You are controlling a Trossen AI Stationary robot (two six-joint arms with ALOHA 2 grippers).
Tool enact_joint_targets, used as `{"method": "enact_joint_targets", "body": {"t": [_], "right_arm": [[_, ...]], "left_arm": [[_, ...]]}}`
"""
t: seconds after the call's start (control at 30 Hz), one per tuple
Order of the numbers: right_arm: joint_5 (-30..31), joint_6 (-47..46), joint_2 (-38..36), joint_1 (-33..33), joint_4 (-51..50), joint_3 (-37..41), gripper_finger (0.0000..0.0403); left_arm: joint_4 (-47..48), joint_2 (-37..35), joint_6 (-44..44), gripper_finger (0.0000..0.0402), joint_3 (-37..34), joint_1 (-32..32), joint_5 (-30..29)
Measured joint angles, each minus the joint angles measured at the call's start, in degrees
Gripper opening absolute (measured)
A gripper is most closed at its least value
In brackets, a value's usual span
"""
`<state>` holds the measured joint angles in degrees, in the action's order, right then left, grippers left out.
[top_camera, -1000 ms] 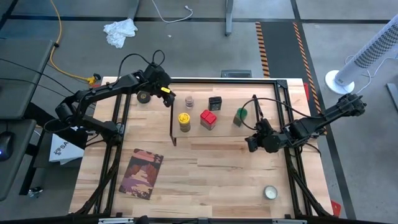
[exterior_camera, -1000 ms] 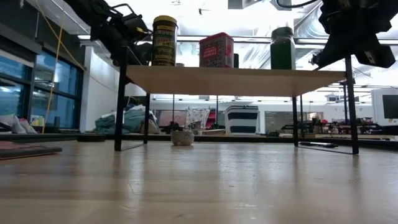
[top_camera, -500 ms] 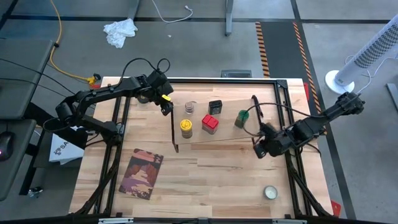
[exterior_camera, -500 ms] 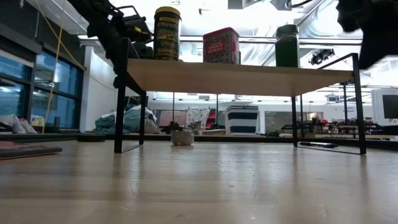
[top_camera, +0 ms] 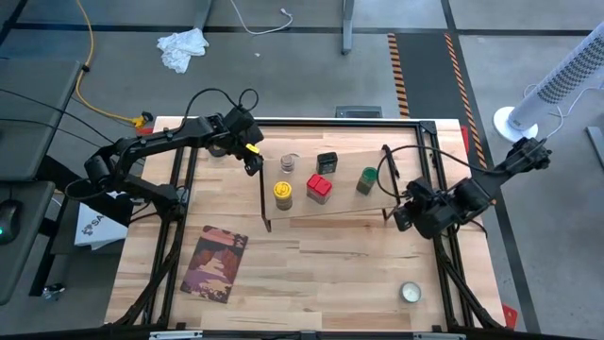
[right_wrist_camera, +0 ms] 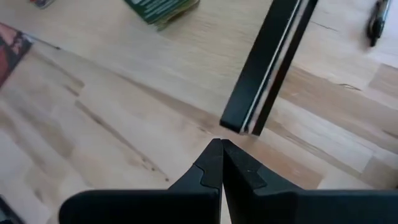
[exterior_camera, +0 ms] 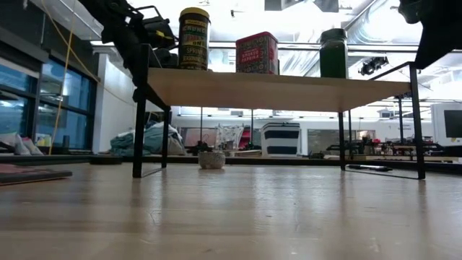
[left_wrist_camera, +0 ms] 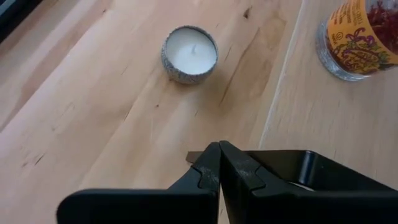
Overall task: Shelf spices
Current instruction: Move the shelf a quarter turn to the right on the table
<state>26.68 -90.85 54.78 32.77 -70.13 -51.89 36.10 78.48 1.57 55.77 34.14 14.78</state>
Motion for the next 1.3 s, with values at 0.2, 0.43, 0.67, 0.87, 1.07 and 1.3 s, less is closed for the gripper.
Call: {"method": "enact_joint_targets", "body": {"t": [0.2, 0.43, 0.67, 0.87, 1.07, 1.3], "right_arm": [[1.2, -0.4, -0.1, 0.0, -3.0, 0.3, 0.0000], [3.3, -0.4, -0.1, -0.1, -6.1, 0.3, 0.0000], [5.5, -0.4, -0.1, -0.2, -8.1, 0.3, 0.0000], [9.0, 0.6, -0.1, -3.0, -8.9, 0.3, 0.0000], [12.6, 5.6, -0.1, -7.9, -7.8, 0.3, 0.0000], [14.4, 17.3, -0.1, -14.6, 0.3, 0.3, 0.0000]], "left_arm": [[0.1, 0.0, 0.3, 0.0000, 0.0, -1.3, 0.1], [1.5, 0.0, 3.9, 0.0000, 0.0, -4.3, 0.6], [6.5, 0.0, 8.4, 0.0000, 0.0, -9.5, 2.2], [10.1, 0.0, 13.1, 0.0000, 0.0, -15.2, 4.8], [9.5, 0.0, 19.4, 0.0000, 0.0, -22.0, 4.6], [1.7, 0.0, 27.0, 0.0000, -0.1, -29.6, 3.2]]}}
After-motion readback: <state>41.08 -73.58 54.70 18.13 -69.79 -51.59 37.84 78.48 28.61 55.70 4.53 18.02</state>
